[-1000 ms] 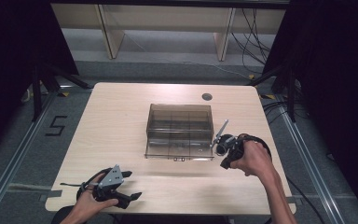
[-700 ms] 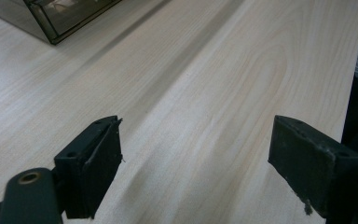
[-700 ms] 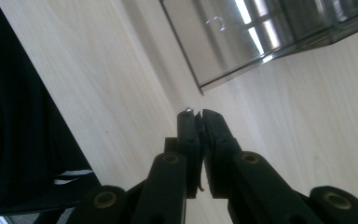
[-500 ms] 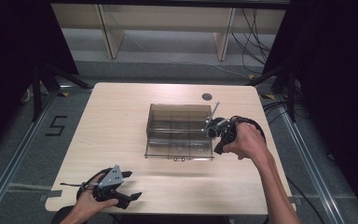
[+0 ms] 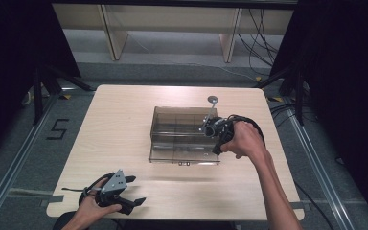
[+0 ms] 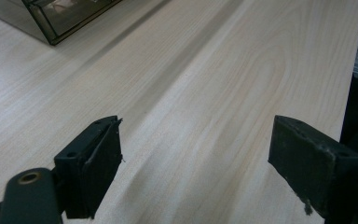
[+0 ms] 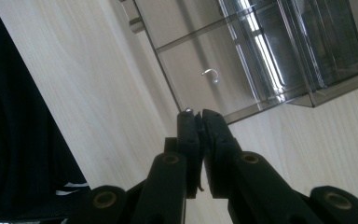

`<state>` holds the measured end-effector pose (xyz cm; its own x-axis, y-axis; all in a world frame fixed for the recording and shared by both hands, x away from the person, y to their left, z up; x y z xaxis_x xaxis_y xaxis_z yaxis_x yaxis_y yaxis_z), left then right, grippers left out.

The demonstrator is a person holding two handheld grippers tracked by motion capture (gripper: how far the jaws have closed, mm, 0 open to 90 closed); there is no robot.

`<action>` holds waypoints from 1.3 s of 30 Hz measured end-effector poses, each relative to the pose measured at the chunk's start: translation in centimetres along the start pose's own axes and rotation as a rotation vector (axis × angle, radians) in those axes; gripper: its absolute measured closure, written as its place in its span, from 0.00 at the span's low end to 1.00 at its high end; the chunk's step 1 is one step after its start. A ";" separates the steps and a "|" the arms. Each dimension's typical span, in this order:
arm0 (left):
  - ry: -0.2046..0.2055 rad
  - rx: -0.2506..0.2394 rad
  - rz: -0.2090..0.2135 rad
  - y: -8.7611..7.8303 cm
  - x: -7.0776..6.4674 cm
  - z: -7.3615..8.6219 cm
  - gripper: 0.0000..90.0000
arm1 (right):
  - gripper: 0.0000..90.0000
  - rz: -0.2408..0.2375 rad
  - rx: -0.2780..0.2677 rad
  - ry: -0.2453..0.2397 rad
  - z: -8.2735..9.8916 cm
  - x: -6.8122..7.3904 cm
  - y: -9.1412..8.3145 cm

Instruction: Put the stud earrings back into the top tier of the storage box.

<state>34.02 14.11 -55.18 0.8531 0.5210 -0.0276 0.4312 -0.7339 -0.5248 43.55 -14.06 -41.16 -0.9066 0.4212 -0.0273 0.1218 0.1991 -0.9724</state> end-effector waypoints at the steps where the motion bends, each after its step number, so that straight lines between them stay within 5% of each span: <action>1: -0.004 -0.009 -0.008 0.0 0.0 0.0 0.18 | 0.96 0.003 0.009 -0.011 -0.2 -0.2 0.2; 11: -0.003 0.000 0.003 0.0 0.0 0.0 0.18 | 0.96 -0.004 0.029 0.013 -1.1 -0.5 1.6; 18: 0.008 -0.009 -0.004 0.0 0.0 -0.1 0.18 | 0.96 -0.029 0.044 -0.023 -2.0 -1.0 3.2; 32: 0.001 -0.009 -0.004 0.0 0.0 0.0 0.18 | 0.96 -0.032 0.108 0.036 -2.4 -2.0 5.5; 34: 0.029 -0.009 -0.002 0.0 0.1 -0.1 0.18 | 0.96 -0.028 0.119 0.046 -2.3 -2.2 5.7; 36: -0.010 -0.024 -0.002 0.0 -0.1 -0.1 0.18 | 0.96 -0.032 0.123 0.055 -2.3 -2.2 5.9; 39: 0.033 -0.008 0.002 -0.1 0.1 -0.1 0.18 | 0.96 -0.020 0.145 0.040 -2.2 -2.5 6.2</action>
<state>34.13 14.17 -55.07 0.8633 0.5047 -0.0001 0.4316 -0.7384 -0.5181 47.49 -11.97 -46.58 -0.8909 0.4543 -0.0013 0.0415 0.0787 -0.9960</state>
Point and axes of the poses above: each handheld gripper's, and its own axes: y roughly forward along the jaws, z roughly out of its underside, x roughly to its left, the point moved 7 cm from there along y, roughly forward along the jaws, and after that the axes turned 5 degrees about -x, right-handed, at the moved point
